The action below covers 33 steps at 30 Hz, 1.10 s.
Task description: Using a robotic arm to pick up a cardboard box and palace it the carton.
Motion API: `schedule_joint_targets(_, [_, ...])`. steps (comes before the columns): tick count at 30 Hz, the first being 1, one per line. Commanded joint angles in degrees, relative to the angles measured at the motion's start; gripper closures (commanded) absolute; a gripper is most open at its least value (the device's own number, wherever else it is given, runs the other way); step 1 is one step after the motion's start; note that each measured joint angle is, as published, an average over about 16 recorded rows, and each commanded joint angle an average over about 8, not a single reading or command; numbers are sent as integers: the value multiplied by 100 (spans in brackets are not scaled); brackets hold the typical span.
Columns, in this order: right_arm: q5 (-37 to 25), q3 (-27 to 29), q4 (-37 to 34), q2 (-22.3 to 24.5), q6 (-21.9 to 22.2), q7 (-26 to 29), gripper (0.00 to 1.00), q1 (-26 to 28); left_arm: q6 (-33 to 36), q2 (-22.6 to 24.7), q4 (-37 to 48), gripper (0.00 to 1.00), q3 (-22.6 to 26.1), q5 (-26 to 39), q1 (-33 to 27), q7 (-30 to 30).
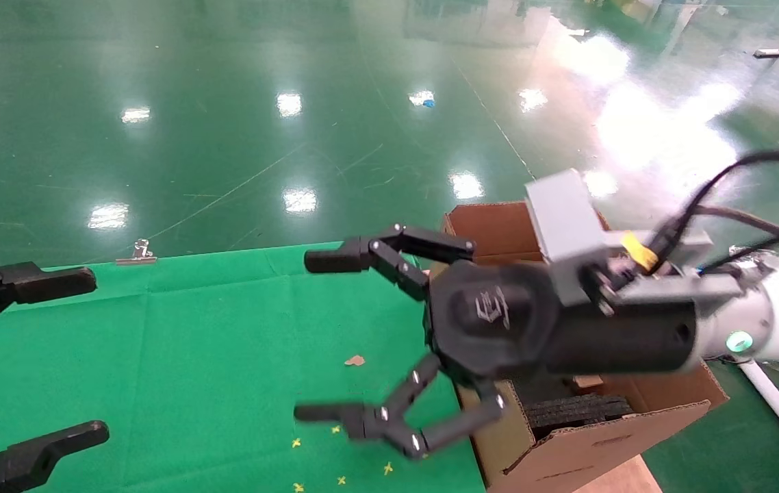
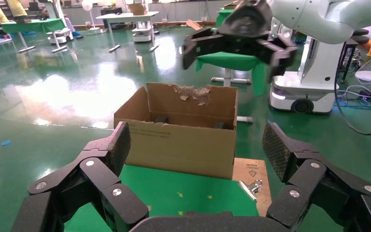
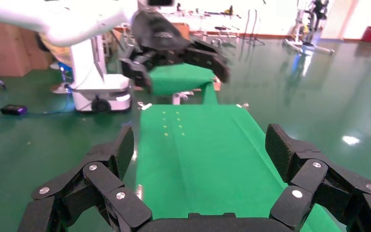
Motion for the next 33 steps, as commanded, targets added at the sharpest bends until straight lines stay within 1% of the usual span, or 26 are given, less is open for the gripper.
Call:
schedule_joint_targets(1, [60,169,157,10,-39,-44,0,-158,-1,0,0,0,0,0,0,0])
schedule_joint_targets(4, [88,225,207,14,-53,-53,0,-211,-2,-1,1,0,0,-1,1,0])
schedule_joint_targets(33, [9,34,32,3,-7,-17,0,-30,0,-1,1,0,0,-1,0,0])
